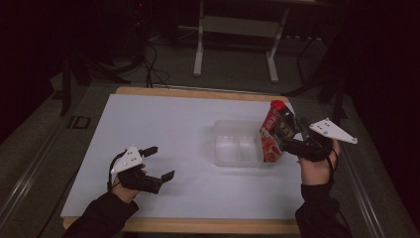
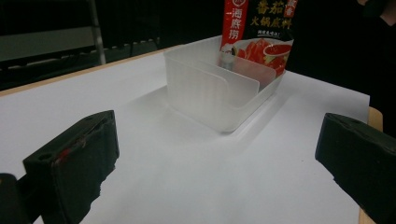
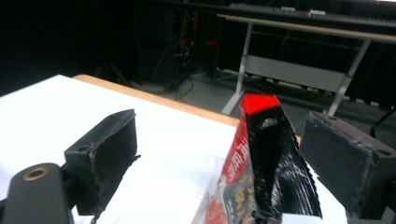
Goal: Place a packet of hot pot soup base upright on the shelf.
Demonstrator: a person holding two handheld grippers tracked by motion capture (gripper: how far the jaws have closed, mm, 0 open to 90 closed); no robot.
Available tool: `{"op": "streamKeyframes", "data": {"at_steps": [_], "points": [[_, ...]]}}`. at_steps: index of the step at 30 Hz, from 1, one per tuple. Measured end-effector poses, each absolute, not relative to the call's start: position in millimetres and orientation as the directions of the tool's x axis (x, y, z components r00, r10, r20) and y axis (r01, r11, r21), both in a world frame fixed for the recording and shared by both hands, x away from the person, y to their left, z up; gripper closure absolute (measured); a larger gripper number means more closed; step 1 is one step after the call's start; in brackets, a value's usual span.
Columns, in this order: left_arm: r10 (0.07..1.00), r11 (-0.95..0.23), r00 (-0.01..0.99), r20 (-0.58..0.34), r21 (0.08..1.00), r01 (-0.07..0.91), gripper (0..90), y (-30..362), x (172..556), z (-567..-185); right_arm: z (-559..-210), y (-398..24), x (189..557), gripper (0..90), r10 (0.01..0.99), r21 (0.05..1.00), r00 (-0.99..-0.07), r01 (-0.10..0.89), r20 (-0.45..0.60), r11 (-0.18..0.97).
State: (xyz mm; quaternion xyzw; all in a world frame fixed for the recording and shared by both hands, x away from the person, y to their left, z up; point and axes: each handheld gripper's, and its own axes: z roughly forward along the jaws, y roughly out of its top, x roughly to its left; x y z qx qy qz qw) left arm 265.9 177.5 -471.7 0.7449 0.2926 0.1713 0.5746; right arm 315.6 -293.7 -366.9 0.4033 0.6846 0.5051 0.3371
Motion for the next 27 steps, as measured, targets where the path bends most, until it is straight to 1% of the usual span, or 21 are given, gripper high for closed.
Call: {"op": "streamKeyframes", "data": {"at_steps": [13, 20, 27], "points": [[0.628, -0.169, 0.774, -0.083, 0.956, 0.24, 0.0, 177, 265, -472, -359, -277, 294, 11.4, 0.846, 0.965, -0.532, 0.204, -0.031, 0.164], [0.627, -0.173, 0.775, -0.08, 0.956, 0.238, 0.0, 177, 265, -472, -367, -269, 287, 11.4, 0.813, 0.965, -0.582, 0.201, -0.021, 0.169], [0.625, -0.174, 0.776, -0.079, 0.956, 0.237, 0.0, 177, 265, -472, -382, -260, 280, 11.4, 0.774, 0.96, -0.633, 0.222, 0.011, 0.168]]}}
